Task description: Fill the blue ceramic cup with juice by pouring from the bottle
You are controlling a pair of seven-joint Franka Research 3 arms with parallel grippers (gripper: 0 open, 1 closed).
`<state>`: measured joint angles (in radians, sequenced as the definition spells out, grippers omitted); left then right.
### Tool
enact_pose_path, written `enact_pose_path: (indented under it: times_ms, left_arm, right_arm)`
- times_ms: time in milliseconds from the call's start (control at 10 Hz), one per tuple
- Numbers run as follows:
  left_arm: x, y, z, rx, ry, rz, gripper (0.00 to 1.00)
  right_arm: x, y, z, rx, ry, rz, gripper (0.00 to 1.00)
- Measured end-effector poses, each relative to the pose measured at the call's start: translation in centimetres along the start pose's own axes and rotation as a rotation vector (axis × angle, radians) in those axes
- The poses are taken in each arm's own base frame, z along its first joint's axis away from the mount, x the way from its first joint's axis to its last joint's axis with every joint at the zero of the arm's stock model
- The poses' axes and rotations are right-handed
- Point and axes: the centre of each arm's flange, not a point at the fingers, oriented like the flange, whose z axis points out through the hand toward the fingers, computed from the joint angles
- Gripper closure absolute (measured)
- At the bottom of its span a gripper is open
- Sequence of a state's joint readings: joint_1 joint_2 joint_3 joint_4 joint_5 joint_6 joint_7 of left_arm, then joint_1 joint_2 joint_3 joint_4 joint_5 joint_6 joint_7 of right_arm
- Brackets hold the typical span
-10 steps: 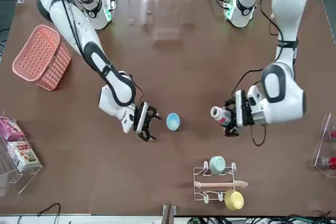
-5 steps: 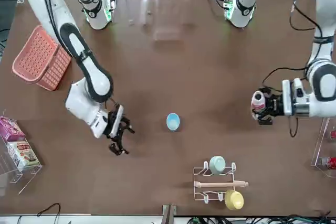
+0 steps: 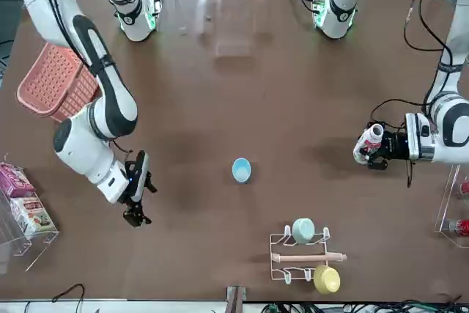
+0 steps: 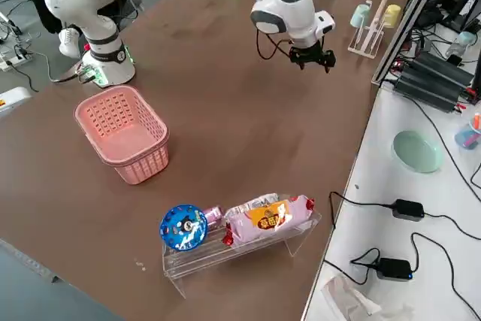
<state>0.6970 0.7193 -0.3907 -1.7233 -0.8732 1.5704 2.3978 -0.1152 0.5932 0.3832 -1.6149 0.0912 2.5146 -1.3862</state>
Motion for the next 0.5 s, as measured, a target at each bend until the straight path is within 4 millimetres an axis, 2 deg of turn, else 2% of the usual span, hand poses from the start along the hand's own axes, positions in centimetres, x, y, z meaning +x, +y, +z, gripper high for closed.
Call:
enact_pose_path:
  times_ms: [200,300,500]
  left_arm:
    - [-4.4,2.1,-2.1,0.048,0.067,-0.042,0.59]
    - [-6.1,2.8,-2.0,0.053,0.101,-0.039,0.59]
    - [-8.2,3.1,-0.8,0.051,0.141,-0.028,0.59]
  right_arm:
    - [-0.8,1.4,-1.9,0.011,-0.110,0.224,0.00]
    - [-1.0,2.3,-3.3,0.016,-0.127,0.325,0.00]
    - [-1.7,3.7,-5.5,0.017,-0.148,0.477,0.00]
